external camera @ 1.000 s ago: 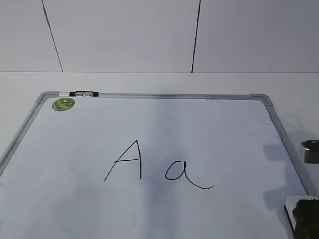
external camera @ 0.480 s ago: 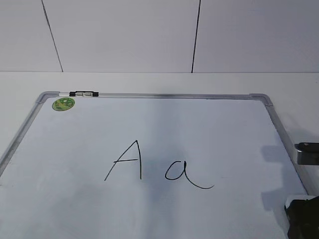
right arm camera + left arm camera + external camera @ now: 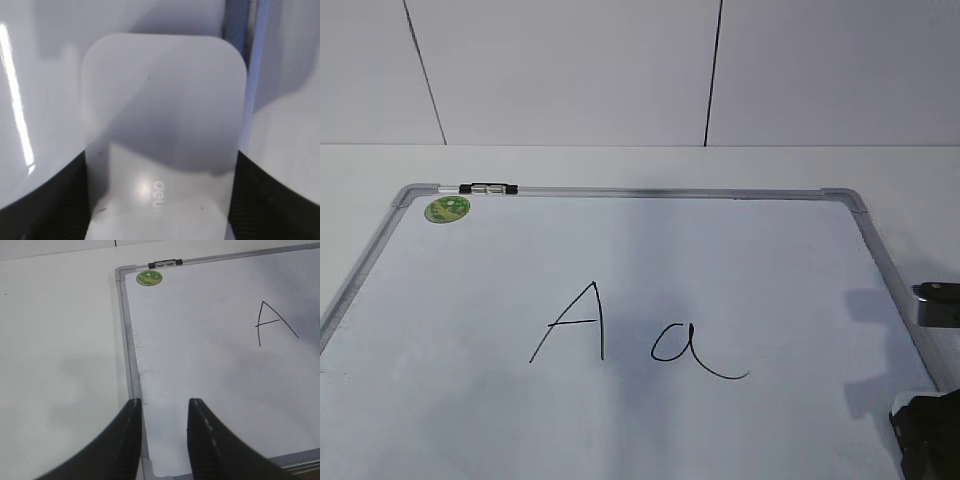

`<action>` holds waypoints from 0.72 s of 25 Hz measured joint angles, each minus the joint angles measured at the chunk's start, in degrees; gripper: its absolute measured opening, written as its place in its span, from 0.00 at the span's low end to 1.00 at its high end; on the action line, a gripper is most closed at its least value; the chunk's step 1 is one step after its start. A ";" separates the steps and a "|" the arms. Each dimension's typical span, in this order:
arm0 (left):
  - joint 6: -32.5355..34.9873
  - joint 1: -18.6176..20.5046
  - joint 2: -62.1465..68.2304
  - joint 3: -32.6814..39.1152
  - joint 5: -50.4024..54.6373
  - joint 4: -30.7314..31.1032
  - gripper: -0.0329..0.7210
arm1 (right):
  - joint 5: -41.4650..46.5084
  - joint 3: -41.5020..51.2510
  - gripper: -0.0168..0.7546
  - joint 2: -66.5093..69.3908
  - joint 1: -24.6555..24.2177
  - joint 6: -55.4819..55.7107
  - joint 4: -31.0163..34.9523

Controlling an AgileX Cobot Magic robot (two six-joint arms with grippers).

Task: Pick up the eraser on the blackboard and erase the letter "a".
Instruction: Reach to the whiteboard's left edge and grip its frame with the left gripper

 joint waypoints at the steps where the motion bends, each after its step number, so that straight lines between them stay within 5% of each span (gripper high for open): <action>1: 0.00 0.00 0.00 0.00 0.00 0.00 0.36 | 0.00 0.00 0.75 0.00 0.00 0.00 0.00; 18: 0.00 0.00 0.00 0.00 0.00 0.00 0.36 | 0.00 0.00 0.74 0.09 0.00 0.11 -0.95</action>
